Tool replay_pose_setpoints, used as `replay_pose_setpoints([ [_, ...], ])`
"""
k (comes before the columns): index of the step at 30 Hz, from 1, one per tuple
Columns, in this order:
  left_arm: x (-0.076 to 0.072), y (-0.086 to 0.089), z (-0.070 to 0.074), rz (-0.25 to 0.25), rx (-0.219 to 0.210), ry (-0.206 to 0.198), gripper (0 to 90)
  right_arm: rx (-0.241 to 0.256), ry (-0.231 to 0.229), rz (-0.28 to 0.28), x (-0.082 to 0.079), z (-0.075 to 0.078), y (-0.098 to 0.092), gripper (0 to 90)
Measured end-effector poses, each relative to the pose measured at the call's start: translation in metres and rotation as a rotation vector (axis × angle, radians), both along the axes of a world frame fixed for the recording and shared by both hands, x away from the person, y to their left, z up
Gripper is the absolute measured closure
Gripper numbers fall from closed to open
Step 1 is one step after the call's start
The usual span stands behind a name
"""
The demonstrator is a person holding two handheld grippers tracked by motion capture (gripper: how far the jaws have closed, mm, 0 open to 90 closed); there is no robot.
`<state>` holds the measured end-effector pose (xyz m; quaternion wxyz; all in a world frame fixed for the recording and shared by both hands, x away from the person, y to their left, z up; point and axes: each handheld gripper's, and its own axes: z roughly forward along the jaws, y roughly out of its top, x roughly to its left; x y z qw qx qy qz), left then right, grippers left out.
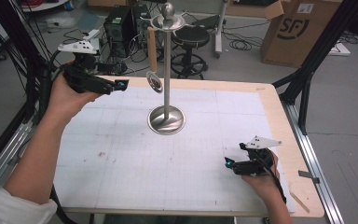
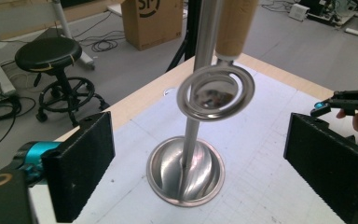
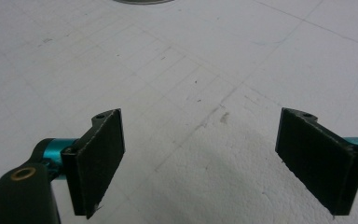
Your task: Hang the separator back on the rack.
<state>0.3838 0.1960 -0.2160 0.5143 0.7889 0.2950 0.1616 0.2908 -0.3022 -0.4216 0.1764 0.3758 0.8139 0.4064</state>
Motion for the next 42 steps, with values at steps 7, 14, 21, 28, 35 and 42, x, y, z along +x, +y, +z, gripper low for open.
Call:
replay_pose_setpoints([
  [7,-0.008,-0.004,-0.02,-0.015,0.05,-0.001,5.2,-0.004,-0.002,0.008,0.001,-0.001,0.001,14.1],
  [14,-0.009,0.002,-0.04,-0.008,0.072,0.008,1.7,0.0,-0.003,0.013,0.001,0.0,0.003,14.1],
  [21,-0.015,0.008,-0.064,-0.016,0.09,0.019,1.7,0.001,-0.006,0.017,0.001,0.001,0.003,14.1],
  [28,-0.028,0.006,-0.097,-0.032,0.107,0.03,1.7,0.004,-0.005,0.013,0.0,0.002,0.003,14.1],
  [35,-0.039,0.006,-0.126,-0.021,0.099,0.036,1.7,-0.002,-0.014,0.023,0.001,0.002,0.006,14.1],
  [42,-0.045,0.006,-0.148,-0.005,0.133,0.062,1.7,0.01,-0.014,0.015,0.002,0.002,0.004,14.1],
])
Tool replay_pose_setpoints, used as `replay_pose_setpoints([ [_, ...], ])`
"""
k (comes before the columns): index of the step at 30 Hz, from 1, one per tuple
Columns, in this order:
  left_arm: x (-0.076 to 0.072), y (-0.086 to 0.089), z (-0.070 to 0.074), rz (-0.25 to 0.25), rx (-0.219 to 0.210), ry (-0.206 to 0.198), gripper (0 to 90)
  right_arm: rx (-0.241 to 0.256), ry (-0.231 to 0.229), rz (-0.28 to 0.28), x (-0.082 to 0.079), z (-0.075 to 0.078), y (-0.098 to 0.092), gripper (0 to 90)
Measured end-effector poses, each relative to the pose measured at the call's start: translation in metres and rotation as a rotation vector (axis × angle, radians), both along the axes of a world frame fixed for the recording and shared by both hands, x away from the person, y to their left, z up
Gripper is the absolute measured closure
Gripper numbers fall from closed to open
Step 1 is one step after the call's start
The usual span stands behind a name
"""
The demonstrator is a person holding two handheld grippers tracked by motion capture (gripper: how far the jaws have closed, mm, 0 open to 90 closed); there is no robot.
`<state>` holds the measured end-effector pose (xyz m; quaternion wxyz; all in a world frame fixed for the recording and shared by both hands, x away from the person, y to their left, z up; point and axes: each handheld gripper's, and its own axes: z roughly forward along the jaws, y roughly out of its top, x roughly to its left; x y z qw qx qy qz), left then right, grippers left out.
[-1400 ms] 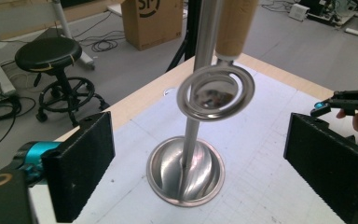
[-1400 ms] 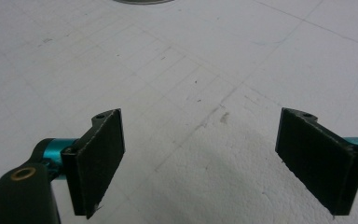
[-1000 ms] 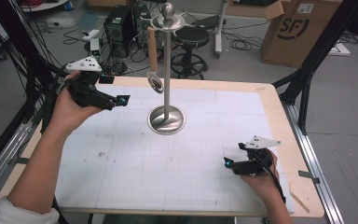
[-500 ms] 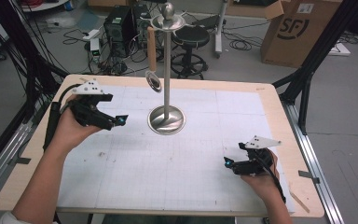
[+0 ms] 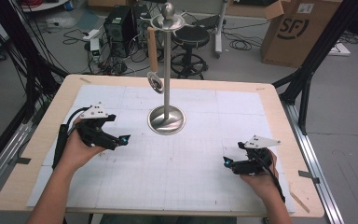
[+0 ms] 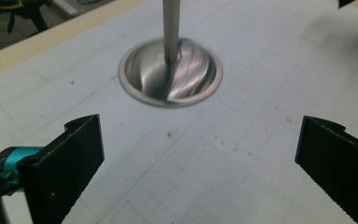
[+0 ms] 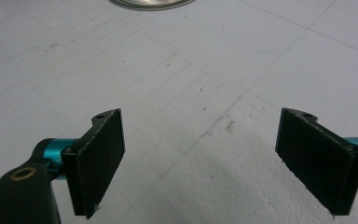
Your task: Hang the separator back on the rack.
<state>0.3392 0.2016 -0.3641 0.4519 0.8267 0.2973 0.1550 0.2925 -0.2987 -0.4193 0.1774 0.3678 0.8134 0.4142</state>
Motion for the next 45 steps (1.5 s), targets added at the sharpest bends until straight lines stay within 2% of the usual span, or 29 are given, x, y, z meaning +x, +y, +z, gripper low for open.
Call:
replay_pose_setpoints([
  [3,-0.004,0.002,-0.007,-0.014,-0.036,0.0,1.7,-0.002,-0.002,0.006,0.001,0.0,0.001,14.1],
  [6,-0.004,0.003,-0.014,-0.025,-0.029,0.007,1.7,-0.001,-0.004,0.009,0.0,0.0,0.001,14.1],
  [8,-0.004,0.005,-0.018,-0.029,-0.043,0.002,1.7,0.004,-0.006,0.007,0.0,0.001,0.0,14.1],
  [15,-0.002,-0.001,-0.031,-0.053,-0.01,0.013,1.7,0.006,-0.004,-0.011,-0.001,0.001,-0.005,14.1],
  [21,-0.005,-0.004,-0.03,-0.077,-0.019,-0.007,1.7,0.003,-0.011,-0.012,-0.001,0.001,-0.004,14.1],
  [26,-0.006,-0.001,-0.029,-0.059,-0.028,-0.013,1.7,0.007,-0.008,-0.01,0.0,0.001,-0.004,14.1],
  [32,-0.006,0.003,-0.027,-0.059,-0.048,-0.009,1.7,0.005,-0.012,-0.005,0.001,0.001,-0.002,14.1],
  [38,-0.006,0.0,-0.028,-0.067,-0.034,-0.006,1.7,0.006,-0.011,-0.006,0.001,0.001,-0.002,14.1],
  [45,-0.006,0.002,-0.028,-0.066,-0.051,0.003,1.7,0.009,-0.01,-0.007,0.001,0.002,-0.002,14.2],
])
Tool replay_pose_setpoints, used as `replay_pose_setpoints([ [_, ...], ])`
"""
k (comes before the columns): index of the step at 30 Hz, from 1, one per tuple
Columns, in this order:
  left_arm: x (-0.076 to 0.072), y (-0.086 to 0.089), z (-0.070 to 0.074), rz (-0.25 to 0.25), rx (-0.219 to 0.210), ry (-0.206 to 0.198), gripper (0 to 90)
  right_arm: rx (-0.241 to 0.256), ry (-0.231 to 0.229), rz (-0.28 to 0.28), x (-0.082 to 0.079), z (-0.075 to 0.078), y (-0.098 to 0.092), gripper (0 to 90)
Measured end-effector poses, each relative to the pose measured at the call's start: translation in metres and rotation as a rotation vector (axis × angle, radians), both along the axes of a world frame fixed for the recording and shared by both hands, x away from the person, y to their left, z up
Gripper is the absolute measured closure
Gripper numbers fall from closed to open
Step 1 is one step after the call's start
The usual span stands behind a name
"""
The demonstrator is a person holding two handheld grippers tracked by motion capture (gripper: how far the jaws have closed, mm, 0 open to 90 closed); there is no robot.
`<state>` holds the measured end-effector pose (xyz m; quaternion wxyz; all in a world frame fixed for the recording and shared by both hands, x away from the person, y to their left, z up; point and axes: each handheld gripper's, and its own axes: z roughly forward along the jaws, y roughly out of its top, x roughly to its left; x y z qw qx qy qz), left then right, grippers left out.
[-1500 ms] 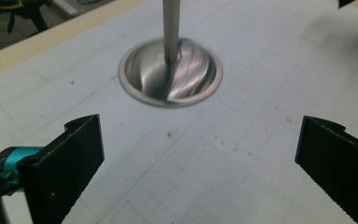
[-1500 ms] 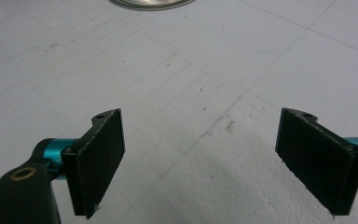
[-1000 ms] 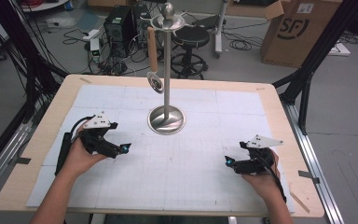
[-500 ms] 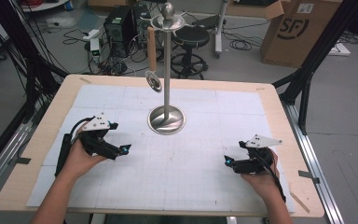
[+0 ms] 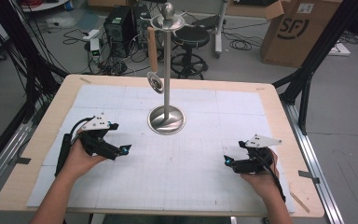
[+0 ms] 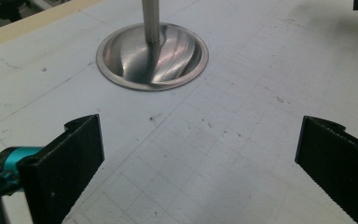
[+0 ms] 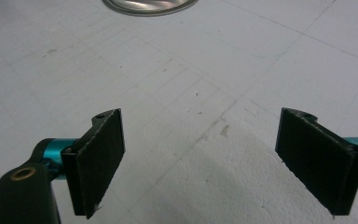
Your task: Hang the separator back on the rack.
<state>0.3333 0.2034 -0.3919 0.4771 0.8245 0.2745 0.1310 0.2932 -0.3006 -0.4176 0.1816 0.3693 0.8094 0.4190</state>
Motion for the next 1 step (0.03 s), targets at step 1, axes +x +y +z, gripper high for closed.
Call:
replay_pose_setpoints([
  [1,0.0005,0.0,-0.0001,-0.008,-0.002,0.001,1.7,-0.004,-0.001,0.001,0.0001,-0.0003,-0.0002,14.1],
])
